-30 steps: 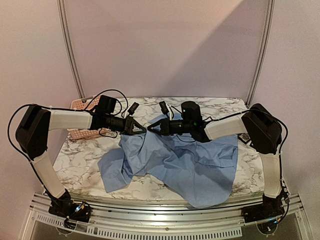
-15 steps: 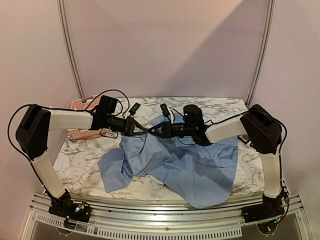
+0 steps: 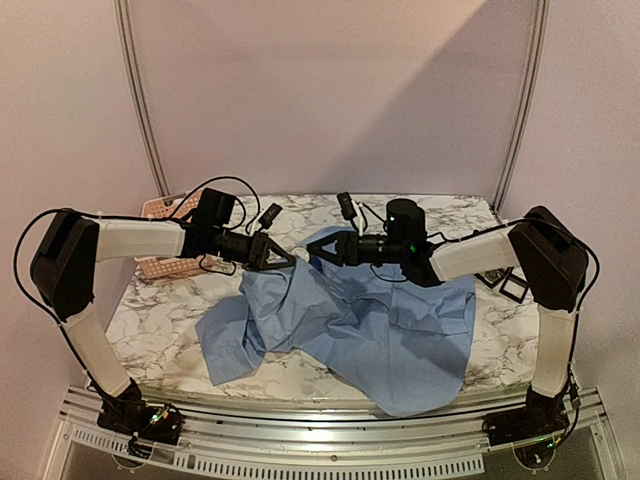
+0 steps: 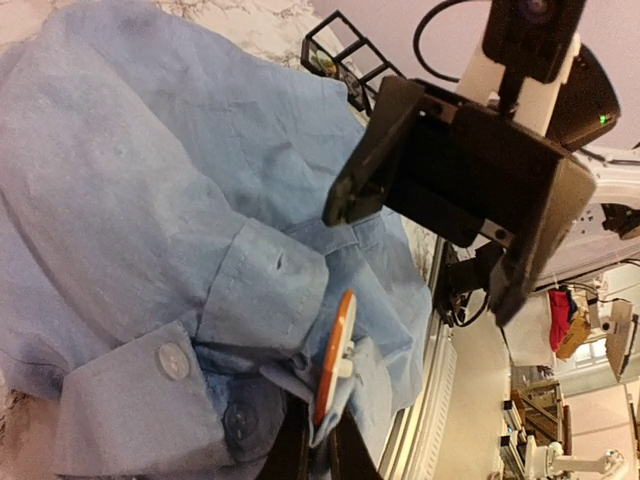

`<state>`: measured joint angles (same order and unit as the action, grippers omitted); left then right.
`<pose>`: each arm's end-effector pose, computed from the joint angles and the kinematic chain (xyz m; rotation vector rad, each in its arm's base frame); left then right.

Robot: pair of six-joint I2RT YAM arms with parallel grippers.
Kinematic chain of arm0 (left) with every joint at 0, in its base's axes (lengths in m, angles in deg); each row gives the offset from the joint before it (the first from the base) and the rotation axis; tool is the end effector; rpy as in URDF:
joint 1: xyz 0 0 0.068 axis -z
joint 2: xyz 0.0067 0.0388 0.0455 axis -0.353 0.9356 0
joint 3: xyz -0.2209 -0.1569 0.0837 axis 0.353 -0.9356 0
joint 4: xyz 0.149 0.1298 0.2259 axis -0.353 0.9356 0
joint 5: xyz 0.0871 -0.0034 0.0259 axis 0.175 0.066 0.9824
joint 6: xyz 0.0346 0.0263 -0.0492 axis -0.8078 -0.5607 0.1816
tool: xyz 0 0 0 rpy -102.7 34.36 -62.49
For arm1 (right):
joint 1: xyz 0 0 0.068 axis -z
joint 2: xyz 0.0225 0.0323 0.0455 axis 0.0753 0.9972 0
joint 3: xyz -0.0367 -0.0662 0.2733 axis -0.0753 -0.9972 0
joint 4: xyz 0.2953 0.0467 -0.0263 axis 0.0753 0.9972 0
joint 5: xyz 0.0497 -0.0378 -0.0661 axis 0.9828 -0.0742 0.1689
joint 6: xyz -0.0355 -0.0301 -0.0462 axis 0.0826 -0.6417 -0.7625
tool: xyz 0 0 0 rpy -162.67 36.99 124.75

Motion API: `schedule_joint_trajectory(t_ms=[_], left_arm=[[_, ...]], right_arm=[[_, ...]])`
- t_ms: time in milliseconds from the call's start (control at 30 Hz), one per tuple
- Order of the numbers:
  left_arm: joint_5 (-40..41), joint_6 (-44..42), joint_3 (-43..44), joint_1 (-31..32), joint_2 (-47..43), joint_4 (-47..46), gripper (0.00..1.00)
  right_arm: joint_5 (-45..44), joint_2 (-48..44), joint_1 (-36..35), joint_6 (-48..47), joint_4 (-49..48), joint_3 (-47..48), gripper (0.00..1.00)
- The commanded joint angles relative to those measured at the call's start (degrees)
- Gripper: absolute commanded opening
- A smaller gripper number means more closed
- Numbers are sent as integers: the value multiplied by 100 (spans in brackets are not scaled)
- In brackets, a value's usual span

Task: Remove the brooch from the garment
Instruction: Open the brooch with the crumpled clothing, then pass from the left arm to the right

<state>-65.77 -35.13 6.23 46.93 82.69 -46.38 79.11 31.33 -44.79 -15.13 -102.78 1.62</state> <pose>0.3521 -0.2190 0.1875 0.5919 2.2968 -1.4635 0.3494 0.3416 0.1821 -0.6289 1.8422 1.5551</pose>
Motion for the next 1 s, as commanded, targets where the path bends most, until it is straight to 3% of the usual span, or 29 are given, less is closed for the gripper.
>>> schedule_joint_trajectory(t_ms=[0, 233, 400, 533, 967], left_arm=[[-126, -96, 116, 72, -231, 48, 0], [-166, -93, 98, 83, -241, 10, 0], [-185, -87, 107, 89, -228, 5, 0], [-180, -85, 103, 90, -225, 9, 0], [-200, -72, 98, 90, -229, -18, 0]], right_arm=[[-89, -74, 72, -214, 271, 46, 64], [76, 295, 70, -238, 651, 410, 61], [283, 327, 69, -259, 530, 434, 47], [294, 207, 72, -256, 362, 322, 43], [562, 448, 48, -217, 469, 620, 37]])
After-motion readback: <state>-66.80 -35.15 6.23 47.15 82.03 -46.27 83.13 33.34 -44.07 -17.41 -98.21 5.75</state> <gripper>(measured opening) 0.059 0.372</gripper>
